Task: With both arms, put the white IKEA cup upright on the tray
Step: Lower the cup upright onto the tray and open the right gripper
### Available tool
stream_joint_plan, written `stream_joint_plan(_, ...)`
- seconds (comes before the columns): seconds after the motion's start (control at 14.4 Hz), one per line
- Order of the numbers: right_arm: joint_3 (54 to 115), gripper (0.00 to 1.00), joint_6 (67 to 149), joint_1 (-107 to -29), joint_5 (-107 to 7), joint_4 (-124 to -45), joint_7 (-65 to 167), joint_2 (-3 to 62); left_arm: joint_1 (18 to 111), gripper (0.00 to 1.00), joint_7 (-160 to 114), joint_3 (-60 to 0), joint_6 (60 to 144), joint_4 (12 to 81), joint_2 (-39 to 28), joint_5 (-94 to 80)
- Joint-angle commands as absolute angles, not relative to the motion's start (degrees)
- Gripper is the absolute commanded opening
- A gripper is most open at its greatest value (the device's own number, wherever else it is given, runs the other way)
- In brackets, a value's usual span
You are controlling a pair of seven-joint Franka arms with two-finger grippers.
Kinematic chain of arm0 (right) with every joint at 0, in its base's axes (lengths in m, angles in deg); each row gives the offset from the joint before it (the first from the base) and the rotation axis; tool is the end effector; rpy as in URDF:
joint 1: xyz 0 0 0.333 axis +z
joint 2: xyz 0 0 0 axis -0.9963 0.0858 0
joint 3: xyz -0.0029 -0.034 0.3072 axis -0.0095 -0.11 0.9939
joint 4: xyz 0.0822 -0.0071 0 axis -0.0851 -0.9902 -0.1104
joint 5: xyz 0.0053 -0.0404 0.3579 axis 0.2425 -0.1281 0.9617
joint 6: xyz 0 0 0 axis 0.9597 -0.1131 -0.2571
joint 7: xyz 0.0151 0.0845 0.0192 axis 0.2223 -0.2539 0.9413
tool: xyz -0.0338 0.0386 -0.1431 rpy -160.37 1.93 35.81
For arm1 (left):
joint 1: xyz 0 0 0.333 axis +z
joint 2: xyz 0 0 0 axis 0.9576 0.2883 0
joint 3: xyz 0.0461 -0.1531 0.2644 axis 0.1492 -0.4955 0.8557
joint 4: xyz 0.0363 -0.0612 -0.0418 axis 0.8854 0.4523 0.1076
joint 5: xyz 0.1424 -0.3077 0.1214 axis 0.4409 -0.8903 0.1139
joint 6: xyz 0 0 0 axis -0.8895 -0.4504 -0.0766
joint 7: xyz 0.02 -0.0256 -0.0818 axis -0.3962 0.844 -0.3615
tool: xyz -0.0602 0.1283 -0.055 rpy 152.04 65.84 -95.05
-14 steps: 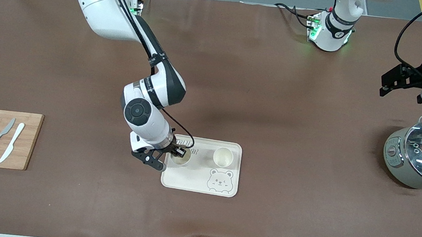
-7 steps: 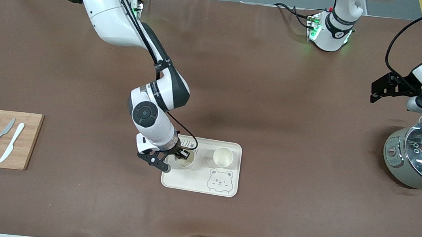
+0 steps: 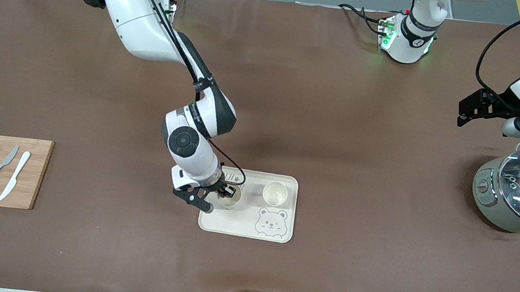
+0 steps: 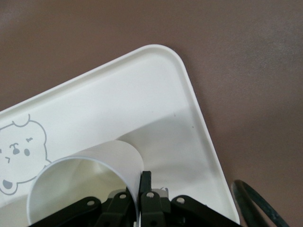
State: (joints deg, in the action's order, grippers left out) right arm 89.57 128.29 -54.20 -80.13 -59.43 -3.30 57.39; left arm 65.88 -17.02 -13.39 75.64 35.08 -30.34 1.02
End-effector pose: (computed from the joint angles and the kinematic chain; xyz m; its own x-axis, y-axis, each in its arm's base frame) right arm 0.6357 0.3808 0.1958 0.9175 -0.3945 0.0513 -0.3784 -0.9052 -0.1934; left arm 0.5214 -0.0823 0.5816 0.9891 -0.1447 0.0282 -0.1451 -0.9893 0.0139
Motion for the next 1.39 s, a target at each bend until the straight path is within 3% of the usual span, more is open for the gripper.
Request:
stream_joint_plan(0.0, 88.76, 0.0, 128.91, -53.17, -81.01, -57.79, -5.06, 58.72, 66.57, 1.0, -14.92, -13.49, 75.47, 33.93, -29.93, -1.89)
stream_joint_plan(0.56, 88.76, 0.0, 129.36, -53.17, -81.36, -57.88, -5.06, 59.07, 66.48, 1.0, -13.18, -13.4, 75.21, 34.11, -29.85, -1.2)
stream_joint_plan(0.63, 88.76, 0.07, 129.36, -53.17, -81.36, -57.88, -5.06, 59.07, 66.48, 1.0, -12.73, -13.4, 75.13, 34.28, -29.76, -1.02)
stream_joint_plan(0.76, 88.76, 0.45, 129.36, -53.26, -81.36, -57.88, -5.24, 59.07, 66.39, 1.0, -12.72, -13.49, 74.86, 34.28, -29.76, 0.55)
stream_joint_plan(0.83, 88.76, 0.52, 129.36, -53.26, -81.36, -57.88, -5.85, 59.07, 66.39, 1.0, -12.72, -13.49, 74.77, 34.37, -29.76, 0.65)
stream_joint_plan(0.9, 88.76, 0.67, 129.36, -53.26, -81.36, -57.88, -6.11, 59.07, 66.39, 1.0, -12.72, -13.49, 74.6, 34.37, -29.76, 0.74)
stream_joint_plan(0.97, 88.76, 0.89, 129.36, -53.26, -81.45, -57.88, -6.12, 59.07, 66.39, 1.0, -12.72, -13.4, 74.34, 34.37, -29.76, 1.0)
stream_joint_plan(1.04, 88.76, 1.0, 129.36, -53.26, -81.45, -57.88, -6.12, 59.07, 66.3, 1.0, -12.81, -13.49, 74.33, 34.37, -29.76, 2.39)
stream_joint_plan(1.32, 88.85, 1.0, 129.36, -53.26, -86.28, -57.88, -6.03, 58.99, 66.22, 1.0, -12.81, -13.58, 74.33, 34.28, -29.41, 3.55)
